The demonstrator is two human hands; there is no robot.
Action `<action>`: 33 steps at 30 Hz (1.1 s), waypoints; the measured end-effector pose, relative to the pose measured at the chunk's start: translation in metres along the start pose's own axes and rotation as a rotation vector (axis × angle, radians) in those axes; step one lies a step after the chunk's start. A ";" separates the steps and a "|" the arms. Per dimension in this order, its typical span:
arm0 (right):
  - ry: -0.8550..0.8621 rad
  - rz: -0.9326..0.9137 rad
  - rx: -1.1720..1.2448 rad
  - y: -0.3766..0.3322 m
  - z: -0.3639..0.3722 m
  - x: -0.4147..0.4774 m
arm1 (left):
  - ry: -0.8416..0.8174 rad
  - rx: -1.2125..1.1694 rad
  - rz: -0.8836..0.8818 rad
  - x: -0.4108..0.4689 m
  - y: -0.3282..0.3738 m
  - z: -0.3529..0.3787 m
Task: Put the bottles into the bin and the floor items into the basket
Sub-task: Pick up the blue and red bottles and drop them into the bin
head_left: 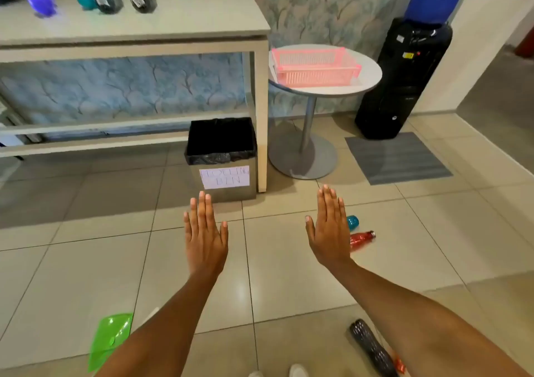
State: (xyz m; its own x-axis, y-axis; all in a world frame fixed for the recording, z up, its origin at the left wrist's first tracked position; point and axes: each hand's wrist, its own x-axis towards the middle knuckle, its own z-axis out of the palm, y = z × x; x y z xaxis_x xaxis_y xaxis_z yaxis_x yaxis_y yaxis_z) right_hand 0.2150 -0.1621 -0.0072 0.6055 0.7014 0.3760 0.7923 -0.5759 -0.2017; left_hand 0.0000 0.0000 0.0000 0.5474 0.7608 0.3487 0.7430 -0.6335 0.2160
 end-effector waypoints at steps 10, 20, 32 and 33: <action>-0.081 0.215 -0.031 0.037 0.025 -0.046 | -0.178 0.026 0.129 -0.009 0.004 0.053; -0.186 0.470 -0.051 0.125 0.058 -0.021 | -0.326 0.046 0.270 0.049 0.089 0.127; -0.216 0.717 0.058 0.279 0.116 0.097 | -0.491 0.093 0.288 0.175 0.253 0.251; -0.228 0.728 0.053 0.290 0.122 0.104 | -0.498 0.090 0.297 0.183 0.263 0.260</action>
State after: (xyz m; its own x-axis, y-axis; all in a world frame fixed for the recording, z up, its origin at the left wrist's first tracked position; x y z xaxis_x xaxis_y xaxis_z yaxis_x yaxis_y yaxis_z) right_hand 0.5172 -0.2052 -0.1370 0.9721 0.2258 -0.0635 0.1868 -0.9090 -0.3727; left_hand 0.3956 0.0090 -0.1169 0.8362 0.5405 -0.0931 0.5477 -0.8320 0.0887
